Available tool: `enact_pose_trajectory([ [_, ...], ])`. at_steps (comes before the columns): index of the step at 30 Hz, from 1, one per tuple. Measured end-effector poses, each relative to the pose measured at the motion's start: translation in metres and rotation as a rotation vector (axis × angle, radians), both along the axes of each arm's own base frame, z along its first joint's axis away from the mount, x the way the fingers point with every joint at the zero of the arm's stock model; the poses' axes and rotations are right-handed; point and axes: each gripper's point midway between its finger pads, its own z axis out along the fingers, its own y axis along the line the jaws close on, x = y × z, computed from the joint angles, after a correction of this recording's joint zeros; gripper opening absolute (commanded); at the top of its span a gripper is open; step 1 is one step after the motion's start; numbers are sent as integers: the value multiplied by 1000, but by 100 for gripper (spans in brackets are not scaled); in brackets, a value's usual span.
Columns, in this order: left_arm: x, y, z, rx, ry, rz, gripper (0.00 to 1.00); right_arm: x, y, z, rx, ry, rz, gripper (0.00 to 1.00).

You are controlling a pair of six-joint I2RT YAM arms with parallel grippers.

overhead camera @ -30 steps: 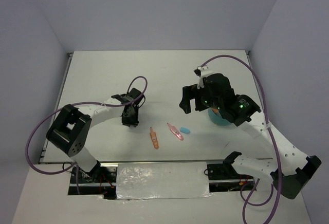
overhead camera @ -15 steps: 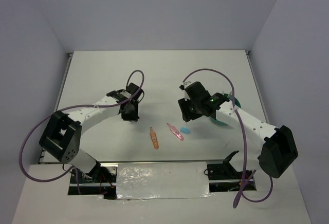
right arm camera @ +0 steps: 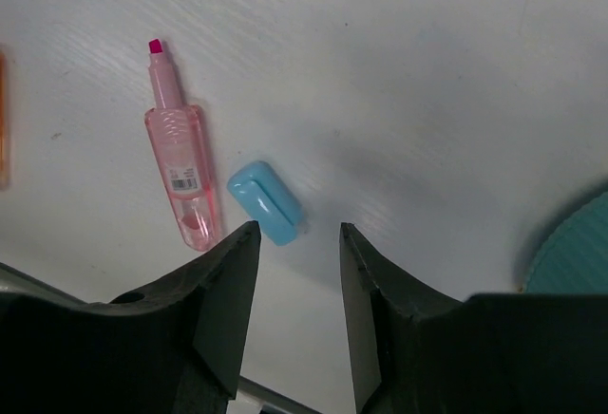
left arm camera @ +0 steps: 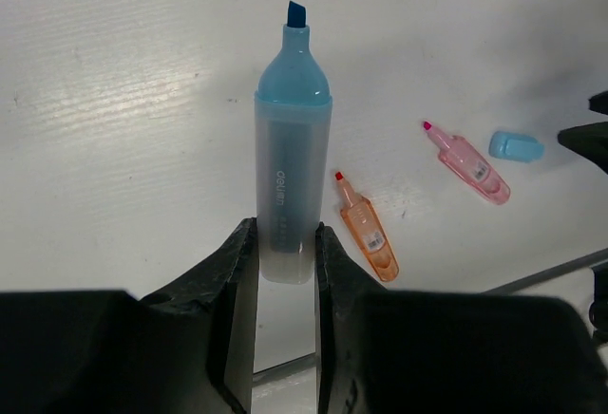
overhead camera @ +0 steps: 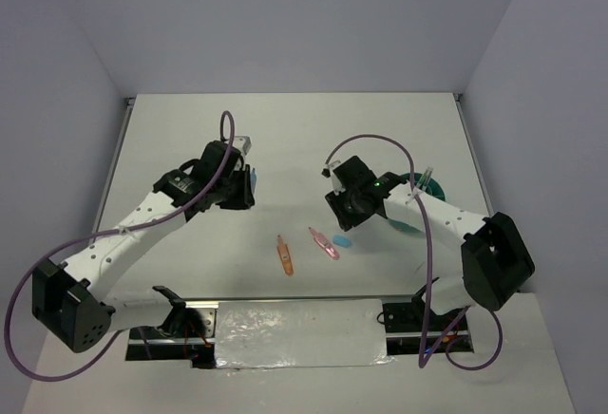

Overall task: Sort the stationery into containers
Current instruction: Pick up the pen from the center of the board, then pick up the pen cap from the center of the board.

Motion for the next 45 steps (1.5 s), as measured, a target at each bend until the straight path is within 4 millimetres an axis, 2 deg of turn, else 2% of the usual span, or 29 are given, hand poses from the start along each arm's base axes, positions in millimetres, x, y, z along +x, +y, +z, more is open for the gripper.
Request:
enact_pose_trajectory([
  [5, -9, 1, 15, -32, -45, -34, 0, -3, 7, -6, 12, 25, 44, 55],
  [8, -12, 2, 22, -46, -64, -44, 0, -7, 9, -16, -4, 55, 71, 55],
  [15, -14, 2, 20, -43, -55, -50, 0, -14, 10, -30, -34, 114, 106, 53],
  [25, -18, 4, 18, -32, -50, -69, 0, -16, 13, -34, -54, 140, 134, 52],
  [37, -21, 5, 15, -27, -40, -78, 0, -24, 14, -53, -109, 208, 166, 49],
  [45, -25, 7, 14, -29, -40, -79, 0, -23, 12, -60, -137, 221, 162, 47],
])
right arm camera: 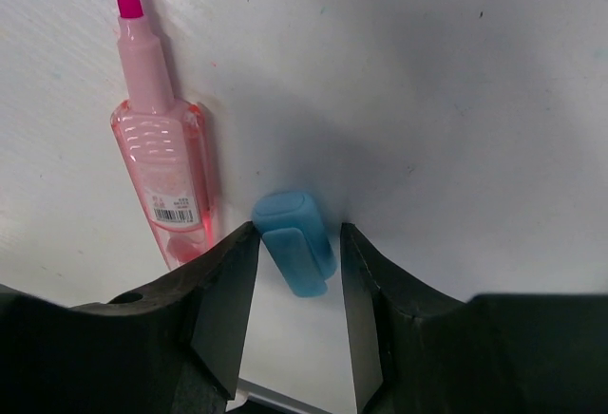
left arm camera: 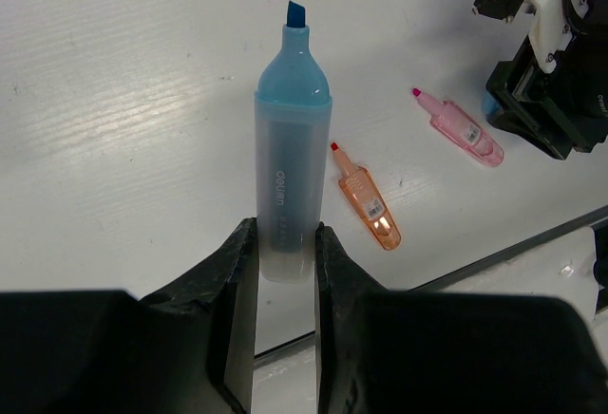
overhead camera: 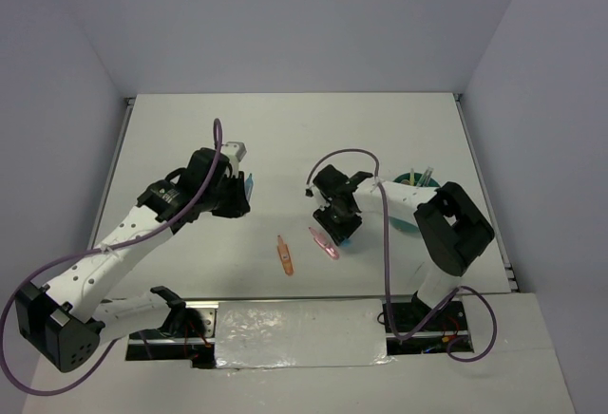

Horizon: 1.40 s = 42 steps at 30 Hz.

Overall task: Sort the stationery into containers
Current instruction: Pick up the pen cap from the center of the board, then close the pen cap on the pen.

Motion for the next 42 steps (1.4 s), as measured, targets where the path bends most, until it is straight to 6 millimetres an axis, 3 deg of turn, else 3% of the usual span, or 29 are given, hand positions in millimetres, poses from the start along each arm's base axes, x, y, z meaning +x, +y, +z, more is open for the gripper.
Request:
enact_pose_trajectory([
  [5, 0, 0, 1, -1, -2, -1, 0, 5, 0, 0, -9, -13, -6, 48],
  [9, -1, 1, 1, -1, -1, -1, 0, 8, 0, 0, -17, -27, -24, 22],
  [12, -2, 0, 1, -4, 3, -5, 0, 13, 0, 2, -20, -52, -49, 10],
  [16, -4, -9, 4, -43, 5, -40, 0, 29, 3, 23, 2, -137, -114, 8],
  [18, -6, -17, 9, -88, -6, -76, 0, 44, 12, 52, 57, -215, -157, 8],
  [20, -11, -29, 18, -151, -20, -128, 0, 61, 24, 94, 150, -310, -204, 8],
  [24, -24, -56, 50, -332, -94, -273, 0, 85, 49, 220, 467, -546, -301, 8],
  [26, -33, -70, 71, -432, -143, -357, 0, 81, 53, 289, 671, -657, -330, 9],
  [28, -44, -84, 96, -551, -183, -445, 0, 64, 57, 352, 896, -726, -319, 9],
  [32, -69, -108, 146, -795, -222, -636, 0, 26, 69, 440, 1251, -756, -204, 9],
  [34, -81, -113, 161, -876, -222, -712, 0, 9, 75, 471, 1387, -743, -139, 7],
  [37, -97, -115, 179, -936, -232, -807, 0, -9, 83, 496, 1521, -693, -68, 6],
  [39, -105, -115, 187, -951, -245, -854, 0, -13, 92, 501, 1576, -643, -36, 6],
  [42, -112, -113, 193, -958, -253, -898, 0, -14, 102, 492, 1591, -577, -23, 6],
])
